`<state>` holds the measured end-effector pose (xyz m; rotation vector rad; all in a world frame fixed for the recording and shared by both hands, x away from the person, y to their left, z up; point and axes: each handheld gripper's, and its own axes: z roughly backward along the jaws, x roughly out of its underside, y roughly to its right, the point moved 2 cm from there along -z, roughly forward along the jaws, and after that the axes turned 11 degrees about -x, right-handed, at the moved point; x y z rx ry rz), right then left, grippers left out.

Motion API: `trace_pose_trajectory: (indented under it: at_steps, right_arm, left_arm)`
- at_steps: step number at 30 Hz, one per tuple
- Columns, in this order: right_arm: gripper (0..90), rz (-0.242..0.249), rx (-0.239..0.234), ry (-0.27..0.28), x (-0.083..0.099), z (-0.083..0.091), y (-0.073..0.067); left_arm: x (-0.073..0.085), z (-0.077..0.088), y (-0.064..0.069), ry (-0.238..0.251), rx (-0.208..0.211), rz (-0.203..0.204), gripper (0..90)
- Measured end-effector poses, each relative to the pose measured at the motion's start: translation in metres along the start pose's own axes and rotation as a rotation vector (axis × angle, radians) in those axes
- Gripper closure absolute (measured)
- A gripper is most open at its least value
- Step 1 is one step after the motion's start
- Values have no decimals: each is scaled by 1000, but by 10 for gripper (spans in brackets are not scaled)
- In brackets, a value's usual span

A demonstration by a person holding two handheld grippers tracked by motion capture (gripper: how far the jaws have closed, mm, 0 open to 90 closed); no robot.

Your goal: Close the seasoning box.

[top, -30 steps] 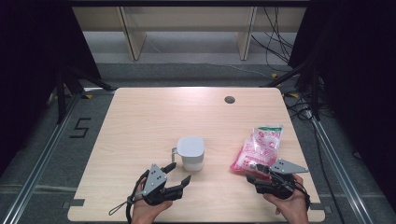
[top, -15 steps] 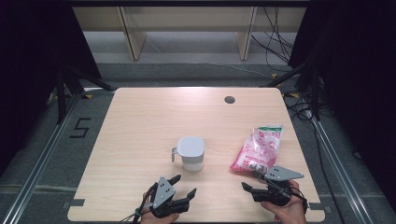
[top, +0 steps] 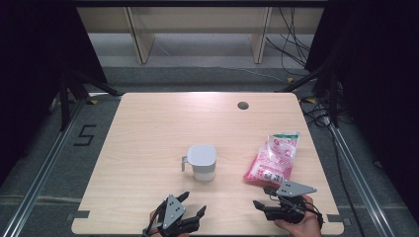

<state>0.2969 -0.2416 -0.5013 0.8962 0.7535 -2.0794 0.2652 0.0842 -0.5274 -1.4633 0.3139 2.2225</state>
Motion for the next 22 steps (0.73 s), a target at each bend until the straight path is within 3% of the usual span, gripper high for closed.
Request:
trace_pose_trajectory:
  at_steps: [1,2,3,4,5,6,11,14,16,21,22]
  right_arm:
    - [369,14,-17,4,0,0,1]
    - [369,30,-25,-4,0,-1,1]
    - [367,12,-27,-7,1,-1,0]
    - [365,19,-37,-7,2,-2,0]
    - [364,-14,-27,-11,3,-1,-3]
    - [364,22,-43,-23,2,-2,0]
    - [359,17,-50,-23,3,-2,-1]
    - [360,18,-40,-20,3,-2,-1]
    - [360,16,-37,-12,2,-1,0]
    - [361,6,-24,-4,2,-1,0]
    - [361,13,-10,-5,2,0,0]
  left_arm:
    - [1,0,0,-7,-2,-10,285]
    - [1,0,3,7,12,41,285]
    - [1,0,4,1,10,63,285]
    - [1,0,4,2,9,63,284]
    - [1,0,4,1,12,63,284]
    - [1,0,4,-2,12,56,284]
    - [1,1,4,-10,10,50,282]
    - [1,-1,5,-1,19,68,282]
    - [1,-1,2,-15,22,29,280]
    - [1,-1,1,-20,30,20,278]
    - [1,-1,0,-26,29,36,277]
